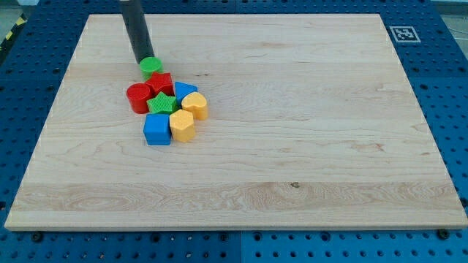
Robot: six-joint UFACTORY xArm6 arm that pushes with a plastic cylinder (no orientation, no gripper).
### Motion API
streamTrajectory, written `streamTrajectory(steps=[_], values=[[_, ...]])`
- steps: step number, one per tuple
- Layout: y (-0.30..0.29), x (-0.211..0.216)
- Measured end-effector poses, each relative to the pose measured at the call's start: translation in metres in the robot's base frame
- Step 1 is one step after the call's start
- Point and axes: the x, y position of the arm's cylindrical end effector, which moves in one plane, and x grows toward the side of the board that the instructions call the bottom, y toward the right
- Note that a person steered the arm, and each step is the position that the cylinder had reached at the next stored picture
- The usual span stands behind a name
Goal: Move the green circle to the top left of red circle
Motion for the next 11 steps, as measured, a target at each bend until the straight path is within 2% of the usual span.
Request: streamTrajectory(steps=[2, 3, 4, 8, 11], values=[[0.068, 0.006], [0.056, 0.020], [0.007, 0.030], [-0.048, 0.011], [-0.052, 0.017]])
